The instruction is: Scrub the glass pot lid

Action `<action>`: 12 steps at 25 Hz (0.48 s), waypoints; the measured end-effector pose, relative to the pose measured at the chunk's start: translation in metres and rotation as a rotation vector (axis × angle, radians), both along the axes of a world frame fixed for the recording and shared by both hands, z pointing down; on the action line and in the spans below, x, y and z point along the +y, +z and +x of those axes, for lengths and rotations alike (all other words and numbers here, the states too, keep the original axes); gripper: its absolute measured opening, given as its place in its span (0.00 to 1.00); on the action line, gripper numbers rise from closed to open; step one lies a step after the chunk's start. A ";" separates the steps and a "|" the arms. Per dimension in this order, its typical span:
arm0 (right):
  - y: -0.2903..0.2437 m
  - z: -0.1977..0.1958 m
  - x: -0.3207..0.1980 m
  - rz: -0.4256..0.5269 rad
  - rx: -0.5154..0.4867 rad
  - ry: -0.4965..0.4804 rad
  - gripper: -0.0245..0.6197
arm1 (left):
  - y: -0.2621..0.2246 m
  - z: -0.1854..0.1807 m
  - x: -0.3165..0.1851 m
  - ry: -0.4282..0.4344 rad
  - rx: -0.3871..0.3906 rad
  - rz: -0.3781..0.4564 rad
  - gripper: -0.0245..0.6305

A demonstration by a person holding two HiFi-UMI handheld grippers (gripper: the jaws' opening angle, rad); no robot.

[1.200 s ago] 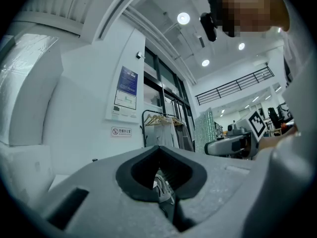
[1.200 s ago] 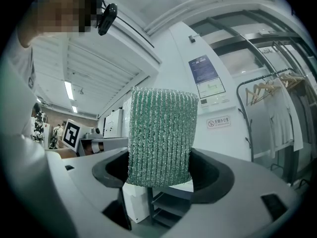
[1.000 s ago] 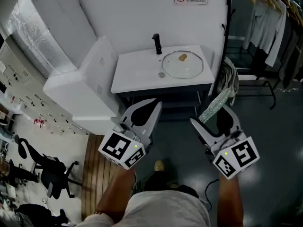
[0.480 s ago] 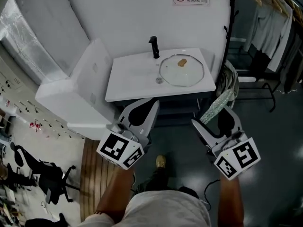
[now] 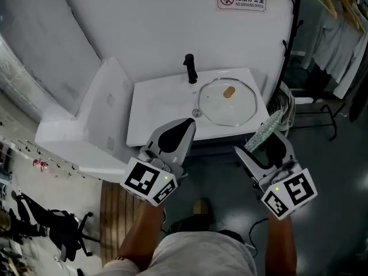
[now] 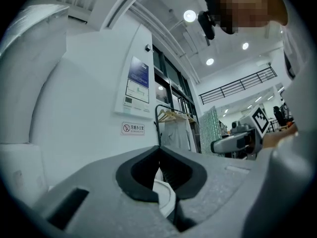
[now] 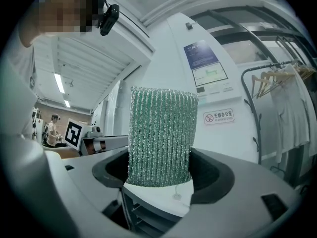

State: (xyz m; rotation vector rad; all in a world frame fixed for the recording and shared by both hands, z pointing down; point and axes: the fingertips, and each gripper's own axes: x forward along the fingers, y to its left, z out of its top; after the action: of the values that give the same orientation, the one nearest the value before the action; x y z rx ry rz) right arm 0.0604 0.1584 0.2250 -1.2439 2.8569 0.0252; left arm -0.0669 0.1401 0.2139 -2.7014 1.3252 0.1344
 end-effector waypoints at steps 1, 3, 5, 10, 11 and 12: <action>0.000 -0.004 -0.011 -0.002 0.001 0.005 0.58 | 0.001 -0.004 -0.012 0.004 -0.001 -0.002 0.06; 0.001 -0.014 -0.033 -0.006 0.006 0.016 0.58 | 0.003 -0.013 -0.035 0.013 -0.003 -0.007 0.06; 0.002 -0.022 -0.054 -0.010 0.013 0.026 0.58 | 0.006 -0.019 -0.057 0.024 -0.008 -0.012 0.06; 0.007 -0.036 -0.099 -0.023 0.029 0.047 0.58 | 0.013 -0.028 -0.104 0.057 -0.021 -0.019 0.06; 0.009 -0.038 -0.107 -0.026 0.033 0.050 0.58 | 0.015 -0.031 -0.112 0.060 -0.021 -0.020 0.06; 0.011 -0.041 -0.114 -0.031 0.038 0.052 0.58 | 0.017 -0.033 -0.120 0.062 -0.020 -0.023 0.06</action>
State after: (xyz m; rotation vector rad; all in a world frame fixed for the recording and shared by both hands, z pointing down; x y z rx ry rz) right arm 0.0197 0.0441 0.2357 -1.3376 2.8673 0.0058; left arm -0.0999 0.0200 0.2306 -2.7563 1.2464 0.0980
